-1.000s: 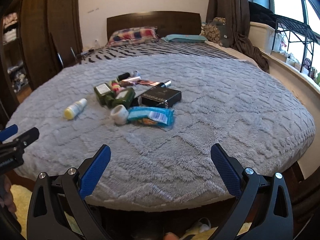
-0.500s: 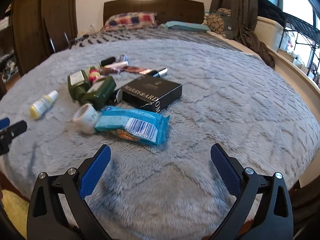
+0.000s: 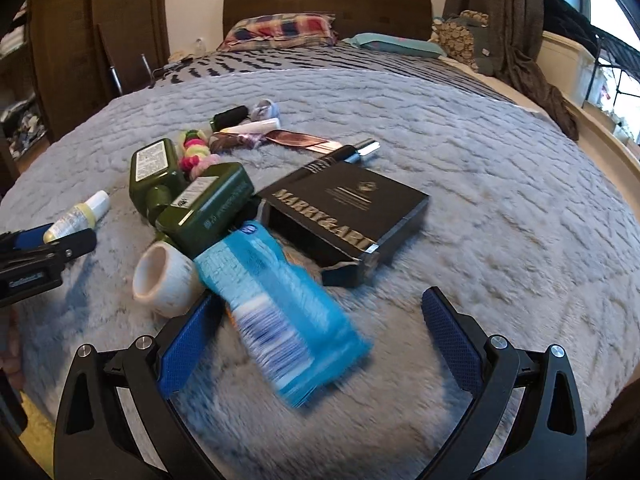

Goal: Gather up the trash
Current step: 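Grasp the yellow lotion bottle with left tool while right tool grasps the blue wipe pack, then carry both items down to the bin and open both tools to drop them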

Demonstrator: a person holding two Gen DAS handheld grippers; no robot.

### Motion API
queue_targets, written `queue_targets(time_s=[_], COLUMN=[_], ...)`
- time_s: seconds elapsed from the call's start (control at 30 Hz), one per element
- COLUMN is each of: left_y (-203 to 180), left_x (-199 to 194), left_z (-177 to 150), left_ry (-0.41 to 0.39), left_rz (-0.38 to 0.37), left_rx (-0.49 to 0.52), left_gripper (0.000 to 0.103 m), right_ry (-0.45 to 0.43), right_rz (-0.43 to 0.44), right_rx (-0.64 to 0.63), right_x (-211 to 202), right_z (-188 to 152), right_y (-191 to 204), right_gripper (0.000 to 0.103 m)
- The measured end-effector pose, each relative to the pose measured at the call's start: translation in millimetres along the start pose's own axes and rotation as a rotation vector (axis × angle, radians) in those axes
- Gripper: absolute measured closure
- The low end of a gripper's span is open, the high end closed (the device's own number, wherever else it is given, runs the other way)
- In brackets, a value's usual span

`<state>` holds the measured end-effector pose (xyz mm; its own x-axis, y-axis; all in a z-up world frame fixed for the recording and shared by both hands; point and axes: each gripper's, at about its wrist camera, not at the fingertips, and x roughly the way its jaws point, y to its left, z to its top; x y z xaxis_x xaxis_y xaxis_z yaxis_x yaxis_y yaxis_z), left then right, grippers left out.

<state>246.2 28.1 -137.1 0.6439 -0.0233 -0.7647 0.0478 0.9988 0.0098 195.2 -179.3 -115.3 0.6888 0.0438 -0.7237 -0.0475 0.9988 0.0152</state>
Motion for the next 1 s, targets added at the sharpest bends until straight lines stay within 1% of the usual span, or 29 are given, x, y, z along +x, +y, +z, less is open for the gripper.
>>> queue_targets(time_s=[0.03,0.1,0.13,0.2,0.27,0.33,0.43,0.47,0.6,0.67,0.8,0.87,1.0], left_y=[-0.3,1.0,2.4,3.4,1.8,-1.5,-4.2,-4.5,-4.5,-4.8,-8.7,-11.2,-15.3], left_x=[0.9,3.1,4.1,5.3,4.5,2.0,-0.7,-1.9,-9.8,-14.2,-27.8,-34.2,-49.8], left_z=[1.1,2.8,3.5,5.1,4.1,1.5,-2.0,-3.3,-10.5,-14.0,-27.3,-34.1,-48.7], left_ry=[0.0,0.004,0.007,0.007,0.006,0.004,-0.002,-0.004,-0.007,-0.006,-0.003,-0.002,-0.001], left_rz=[0.003,-0.007,-0.015,-0.019,-0.018,-0.014,-0.016,-0.018,-0.041,-0.054,-0.097,-0.108,-0.139], left_rx=[0.006,0.006,0.001,0.003,0.011,0.023,0.034,0.035,0.027,0.026,0.024,0.026,0.02], left_gripper=[0.034,0.051,0.054,0.064,0.07,0.071,0.073,0.073,0.074,0.074,0.074,0.074,0.074], right_ry=[0.0,-0.001,-0.001,0.001,0.002,0.001,-0.006,-0.009,-0.023,-0.025,-0.026,-0.024,-0.021], right_rz=[0.002,0.009,0.012,0.006,0.0,0.006,0.019,0.024,0.041,0.052,0.059,0.06,0.051], right_rx=[0.003,0.007,0.008,0.007,0.007,0.015,0.026,0.031,0.045,0.05,0.046,0.042,0.034], right_x=[0.6,0.6,0.1,-1.1,-4.0,-9.3,-15.4,-17.3,-26.1,-31.4,-41.9,-47.2,-61.0], right_z=[0.9,1.8,1.9,1.0,-1.1,-5.2,-9.2,-9.9,-13.9,-16.4,-24.5,-29.5,-42.1], right_y=[0.9,0.7,0.4,-0.1,-0.9,-3.5,-7.7,-8.9,-12.5,-13.1,-10.1,-8.9,-6.2], right_gripper=[0.003,0.003,0.004,0.012,0.019,0.024,0.035,0.038,0.041,0.046,0.047,0.05,0.052])
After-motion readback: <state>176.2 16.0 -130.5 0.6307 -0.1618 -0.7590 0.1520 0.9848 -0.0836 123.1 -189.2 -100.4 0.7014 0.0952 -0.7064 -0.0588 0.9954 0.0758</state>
